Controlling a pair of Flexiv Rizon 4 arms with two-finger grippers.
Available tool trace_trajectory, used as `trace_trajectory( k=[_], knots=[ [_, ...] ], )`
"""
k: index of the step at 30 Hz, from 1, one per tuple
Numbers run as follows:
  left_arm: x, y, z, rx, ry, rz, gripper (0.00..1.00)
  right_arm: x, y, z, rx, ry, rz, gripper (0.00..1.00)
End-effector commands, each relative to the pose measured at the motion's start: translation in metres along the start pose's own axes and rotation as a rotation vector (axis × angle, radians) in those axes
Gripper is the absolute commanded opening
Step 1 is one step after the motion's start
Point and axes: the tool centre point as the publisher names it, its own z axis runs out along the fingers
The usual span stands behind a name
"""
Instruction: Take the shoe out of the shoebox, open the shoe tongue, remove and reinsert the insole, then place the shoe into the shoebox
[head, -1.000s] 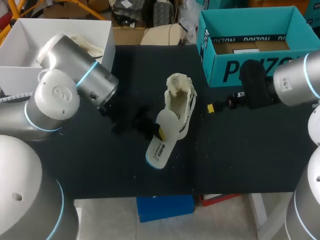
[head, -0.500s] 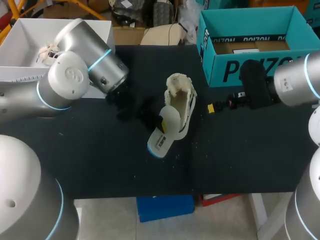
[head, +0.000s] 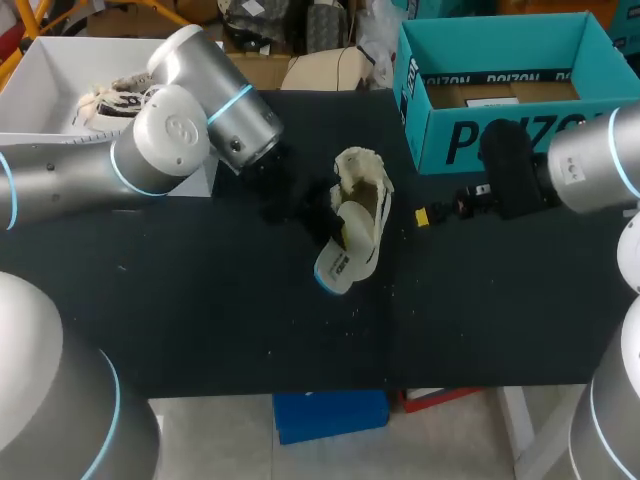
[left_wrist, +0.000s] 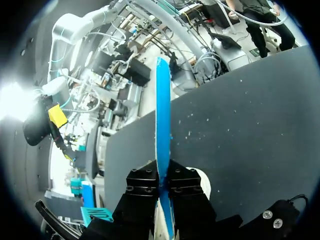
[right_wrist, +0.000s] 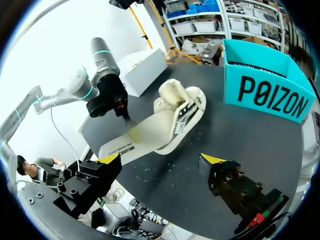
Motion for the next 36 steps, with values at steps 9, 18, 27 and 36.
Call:
trace_trajectory(
  k=[9, 18, 27, 36],
  knots=[
    [0.002, 0.044, -0.004, -0.024, -0.030, -0.024, 0.00, 0.001, 0.001, 0.000, 0.003, -0.002, 0.001, 1.00],
    [-0.009, 0.064, -0.001, -0.072, -0.053, -0.028, 0.31, 0.001, 0.001, 0.000, 0.003, -0.002, 0.001, 1.00],
    [-0.015, 0.034, -0.011, -0.049, -0.005, 0.008, 0.39, 0.001, 0.001, 0.000, 0.003, -0.002, 0.001, 1.00],
    [-0.009, -0.010, -0.009, 0.028, 0.109, 0.041, 0.34, 0.001, 0.001, 0.000, 0.003, -0.002, 0.001, 1.00]
  ],
)
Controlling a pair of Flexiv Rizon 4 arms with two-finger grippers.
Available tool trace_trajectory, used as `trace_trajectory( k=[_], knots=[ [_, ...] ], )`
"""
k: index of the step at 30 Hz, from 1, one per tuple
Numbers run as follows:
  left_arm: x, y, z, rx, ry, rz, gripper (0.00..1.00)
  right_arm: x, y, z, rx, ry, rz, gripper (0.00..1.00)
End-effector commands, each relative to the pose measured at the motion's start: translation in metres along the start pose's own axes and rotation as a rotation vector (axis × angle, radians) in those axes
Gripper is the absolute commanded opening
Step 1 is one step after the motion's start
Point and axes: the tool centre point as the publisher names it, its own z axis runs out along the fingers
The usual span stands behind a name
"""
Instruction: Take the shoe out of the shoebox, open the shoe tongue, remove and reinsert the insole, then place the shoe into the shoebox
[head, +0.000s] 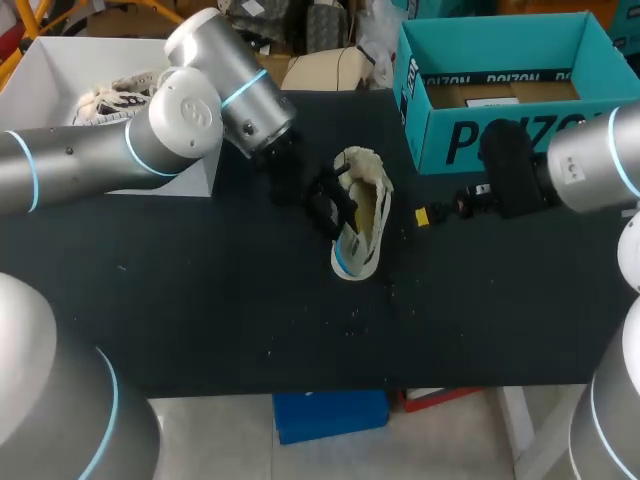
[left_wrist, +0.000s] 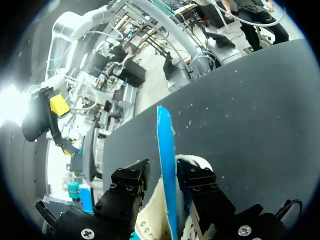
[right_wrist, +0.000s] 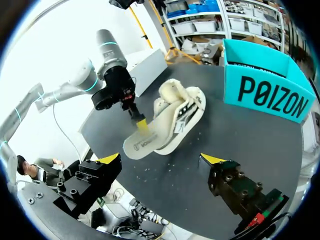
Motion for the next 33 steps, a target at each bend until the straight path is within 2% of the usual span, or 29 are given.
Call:
trace_trajectory(
  k=[1, 5, 6, 7, 9, 13, 20, 26, 33],
  knots=[
    [-0.001, -0.025, -0.002, 0.025, 0.061, 0.010, 0.34, 0.001, 0.001, 0.001, 0.002, -0.001, 0.000, 1.00],
    [0.005, -0.036, 0.009, 0.088, 0.126, 0.014, 0.32, 0.001, 0.001, 0.001, 0.002, -0.001, 0.000, 1.00],
    [0.005, -0.038, 0.011, 0.095, 0.128, 0.015, 0.29, 0.001, 0.001, 0.001, 0.002, -0.001, 0.000, 1.00],
    [0.006, -0.039, 0.012, 0.098, 0.129, 0.015, 0.24, 0.001, 0.001, 0.001, 0.002, -0.001, 0.000, 1.00],
    [0.006, -0.040, 0.014, 0.105, 0.130, 0.017, 0.00, 0.001, 0.001, 0.001, 0.002, -0.001, 0.000, 1.00],
    [0.003, -0.041, 0.014, 0.107, 0.128, 0.023, 0.00, 0.001, 0.001, 0.001, 0.002, -0.001, 0.000, 1.00],
    [-0.007, -0.044, 0.008, 0.063, 0.084, 0.035, 0.00, 0.001, 0.001, 0.001, 0.002, -0.001, 0.000, 1.00],
    [-0.015, -0.053, 0.005, 0.034, -0.028, 0.027, 0.00, 0.001, 0.001, 0.001, 0.002, -0.001, 0.000, 1.00],
    [-0.012, -0.062, 0.010, 0.027, -0.100, 0.000, 0.00, 0.001, 0.001, 0.001, 0.002, -0.001, 0.000, 1.00]
  ],
)
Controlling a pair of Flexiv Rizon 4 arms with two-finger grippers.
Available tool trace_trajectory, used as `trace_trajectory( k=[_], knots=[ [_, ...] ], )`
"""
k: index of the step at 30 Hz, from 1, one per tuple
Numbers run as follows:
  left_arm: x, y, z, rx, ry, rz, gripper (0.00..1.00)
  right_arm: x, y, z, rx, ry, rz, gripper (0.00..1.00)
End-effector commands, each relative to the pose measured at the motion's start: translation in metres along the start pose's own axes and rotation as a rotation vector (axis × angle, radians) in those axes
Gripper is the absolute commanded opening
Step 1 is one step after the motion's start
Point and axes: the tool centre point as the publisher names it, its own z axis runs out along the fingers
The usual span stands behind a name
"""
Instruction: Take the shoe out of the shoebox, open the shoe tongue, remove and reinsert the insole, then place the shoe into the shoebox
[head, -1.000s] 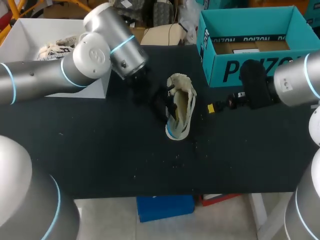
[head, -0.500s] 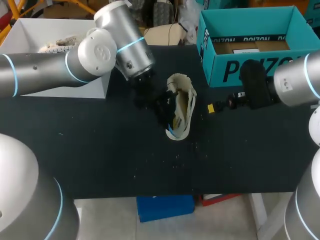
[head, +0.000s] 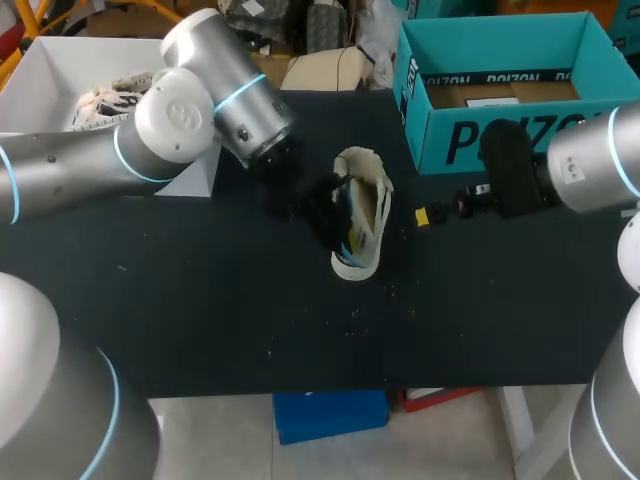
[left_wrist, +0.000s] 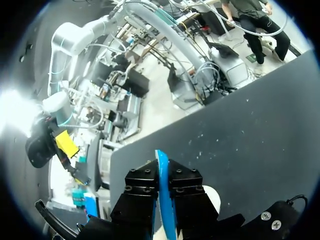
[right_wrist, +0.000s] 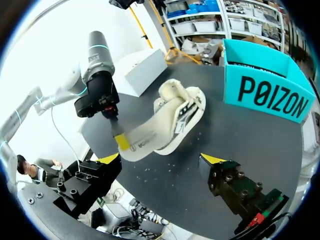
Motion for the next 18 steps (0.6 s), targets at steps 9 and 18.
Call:
trace_trajectory(
  k=[9, 18],
  knots=[
    [0.007, -0.004, 0.008, -0.061, -0.109, -0.017, 0.00, 0.001, 0.001, 0.000, 0.002, -0.002, 0.000, 1.00],
    [0.003, 0.011, -0.003, -0.069, -0.114, -0.002, 0.00, 0.001, 0.001, 0.000, 0.002, -0.002, 0.000, 1.00]
  ],
)
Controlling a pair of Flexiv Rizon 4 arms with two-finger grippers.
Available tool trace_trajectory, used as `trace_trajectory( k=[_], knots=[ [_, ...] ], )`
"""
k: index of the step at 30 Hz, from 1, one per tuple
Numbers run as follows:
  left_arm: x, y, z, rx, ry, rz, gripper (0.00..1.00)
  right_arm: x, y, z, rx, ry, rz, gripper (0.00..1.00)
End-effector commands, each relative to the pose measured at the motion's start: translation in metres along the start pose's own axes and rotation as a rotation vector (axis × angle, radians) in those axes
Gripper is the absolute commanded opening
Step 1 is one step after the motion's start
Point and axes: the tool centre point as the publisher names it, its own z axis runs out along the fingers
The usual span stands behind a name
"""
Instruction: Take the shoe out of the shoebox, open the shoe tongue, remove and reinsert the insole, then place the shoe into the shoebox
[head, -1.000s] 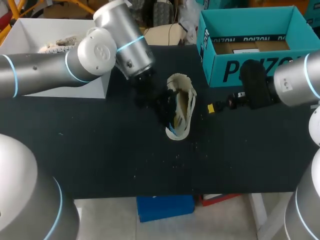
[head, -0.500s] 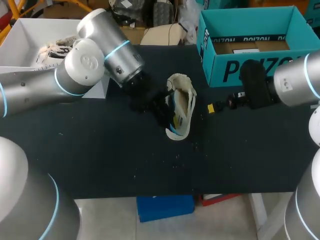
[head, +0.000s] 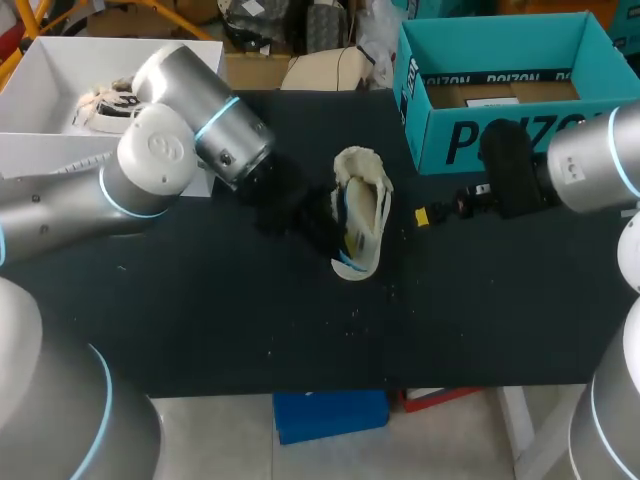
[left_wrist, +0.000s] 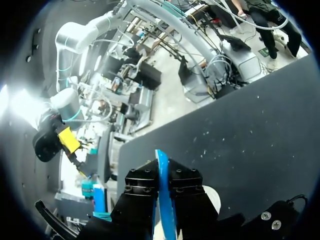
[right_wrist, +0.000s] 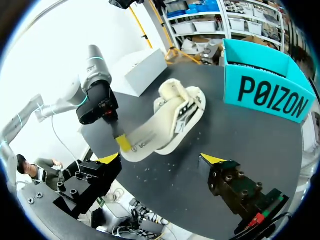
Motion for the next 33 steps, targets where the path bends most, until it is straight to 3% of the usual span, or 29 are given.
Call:
trace_trajectory(
  k=[1, 11, 22, 29, 33],
  knots=[
    [-0.004, 0.009, -0.006, 0.007, -0.003, 0.013, 0.00, 0.001, 0.001, 0.000, 0.002, -0.002, 0.000, 1.00],
    [-0.010, -0.001, -0.010, 0.096, -0.048, 0.040, 0.00, 0.001, 0.001, 0.000, 0.002, -0.002, 0.000, 1.00],
    [-0.002, -0.021, 0.000, 0.125, -0.102, 0.006, 0.00, 0.001, 0.001, 0.000, 0.002, -0.002, 0.000, 1.00],
    [0.002, -0.020, -0.003, 0.146, -0.099, 0.004, 0.00, 0.001, 0.001, 0.000, 0.002, -0.002, 0.000, 1.00],
    [0.002, -0.013, -0.012, 0.165, -0.022, 0.030, 0.00, 0.001, 0.001, 0.000, 0.002, -0.002, 0.000, 1.00]
  ],
)
